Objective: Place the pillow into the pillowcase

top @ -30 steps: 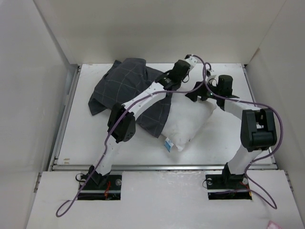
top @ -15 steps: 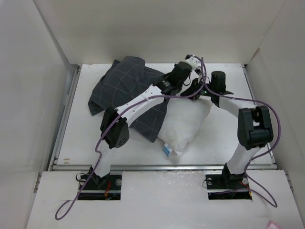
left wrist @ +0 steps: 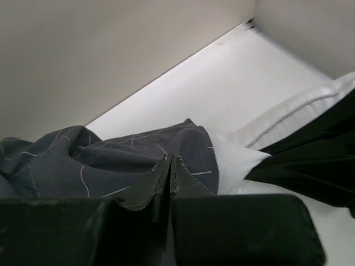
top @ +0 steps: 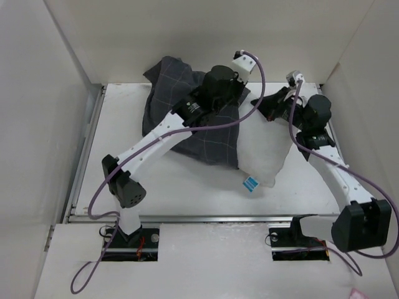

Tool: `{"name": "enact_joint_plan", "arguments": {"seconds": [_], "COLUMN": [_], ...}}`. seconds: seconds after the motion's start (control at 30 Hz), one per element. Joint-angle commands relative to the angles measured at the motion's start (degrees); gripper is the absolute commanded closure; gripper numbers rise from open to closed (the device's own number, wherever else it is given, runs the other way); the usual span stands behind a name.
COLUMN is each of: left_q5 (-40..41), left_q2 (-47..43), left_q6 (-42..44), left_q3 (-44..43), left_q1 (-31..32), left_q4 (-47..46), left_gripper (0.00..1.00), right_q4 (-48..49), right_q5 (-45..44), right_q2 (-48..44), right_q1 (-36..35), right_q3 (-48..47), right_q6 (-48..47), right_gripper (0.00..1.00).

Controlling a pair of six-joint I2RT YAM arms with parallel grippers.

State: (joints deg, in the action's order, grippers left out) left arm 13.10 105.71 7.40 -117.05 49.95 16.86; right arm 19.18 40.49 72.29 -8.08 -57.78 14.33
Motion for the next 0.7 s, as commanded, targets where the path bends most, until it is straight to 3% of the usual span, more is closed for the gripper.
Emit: {"name": "enact_joint_plan", "arguments": {"seconds": [0.0, 0.2, 0.23, 0.33, 0.4, 0.5, 0.53, 0.57, 0.6, 0.63, 0.67], "left_q5": [-11.1, -22.3, -23.3, -27.2, -28.2, -16.8, -7.3, -3.1, 0.7, 4.7, 9.7], "left_q2": [-7.1, -9.4, -9.4, -10.2, -11.6, -13.2, -13.7, -13.7, -13.7, -13.7, -13.0], "left_q6": [-3.7, -9.2, -10.0, -14.3, -16.0, -18.4, -18.9, -18.9, -18.9, -18.9, -19.8], "left_q3": [2.1, 5.6, 5.6, 7.0, 9.3, 11.9, 11.9, 11.9, 11.9, 11.9, 11.2], "left_q1": [1.5, 3.3, 3.8, 6.1, 7.2, 7.7, 7.7, 7.7, 7.7, 7.2, 6.7], "left_q4": [-6.5, -5.4, -4.5, -1.0, 1.4, 4.1, 5.4, 6.2, 6.9, 8.3, 9.4], "left_gripper": [1.00, 1.00, 1.00, 1.00, 1.00, 1.00, 1.00, 0.95, 0.80, 0.68, 0.67], "right_q4": [9.7, 11.5, 12.8, 17.5, 22.3, 22.3, 21.7, 21.2, 20.6, 19.0, 17.7], "right_q5": [-5.6, -20.7, -28.4, -40.8, -41.8, -41.8, -41.8, -41.1, -41.1, -40.2, -40.2], "right_q2": [-4.8, 0.8, 2.3, 7.3, 8.0, 5.7, 4.9, 4.2, 2.7, 2.1, 1.5], "right_q1": [-3.6, -14.0, -17.6, -20.7, -21.4, -21.4, -21.4, -21.4, -21.4, -21.4, -21.4], "right_q3": [2.1, 8.0, 8.6, 9.3, 10.6, 12.5, 13.1, 14.2, 14.2, 14.9, 14.9], "right_q6": [0.4, -3.2, -3.2, 0.2, 2.5, 3.0, 3.0, 3.0, 3.0, 3.0, 3.0], "right_gripper": [1.00, 1.00, 1.00, 1.00, 1.00, 1.00, 1.00, 1.00, 0.99, 0.92, 0.82]}}
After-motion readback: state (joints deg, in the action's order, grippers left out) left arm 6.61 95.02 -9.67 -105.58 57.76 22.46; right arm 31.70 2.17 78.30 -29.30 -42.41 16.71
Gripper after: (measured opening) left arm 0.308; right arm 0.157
